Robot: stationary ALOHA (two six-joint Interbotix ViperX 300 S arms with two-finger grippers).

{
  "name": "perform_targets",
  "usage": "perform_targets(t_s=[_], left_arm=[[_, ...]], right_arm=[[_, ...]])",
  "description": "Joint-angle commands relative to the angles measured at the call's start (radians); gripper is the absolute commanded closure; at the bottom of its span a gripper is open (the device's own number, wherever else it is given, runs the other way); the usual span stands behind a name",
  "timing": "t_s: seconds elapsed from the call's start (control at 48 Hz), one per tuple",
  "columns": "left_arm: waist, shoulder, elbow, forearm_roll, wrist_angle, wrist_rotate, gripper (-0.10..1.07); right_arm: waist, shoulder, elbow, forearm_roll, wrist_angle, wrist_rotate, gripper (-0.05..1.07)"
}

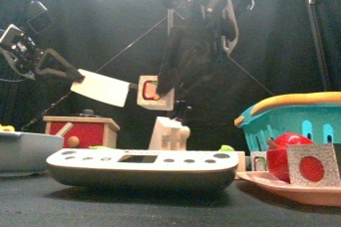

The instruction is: Place white sushi pieces on stove

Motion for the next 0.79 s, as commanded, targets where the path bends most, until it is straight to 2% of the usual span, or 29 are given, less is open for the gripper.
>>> perform_targets(t_s=[0.0, 0.208, 0.771], left_arm=[[-0.003, 0.002, -0.014, -0.002, -0.006, 0.002, 0.64], [-0.003, 0.002, -0.012, -0.002, -0.003, 0.002, 0.64], [-0.003, 0.002, -0.014, -0.002, -0.002, 0.002, 0.64]], right_arm=[[-0.026, -0.015, 0.009, 0.023, -0.083, -0.012, 0.33], [-0.032, 0.009, 0.037, 0.02, -0.144, -0.015, 0.33], [-0.044, 0.057, 0.034, 0.012, -0.184, -0.017, 0.32]])
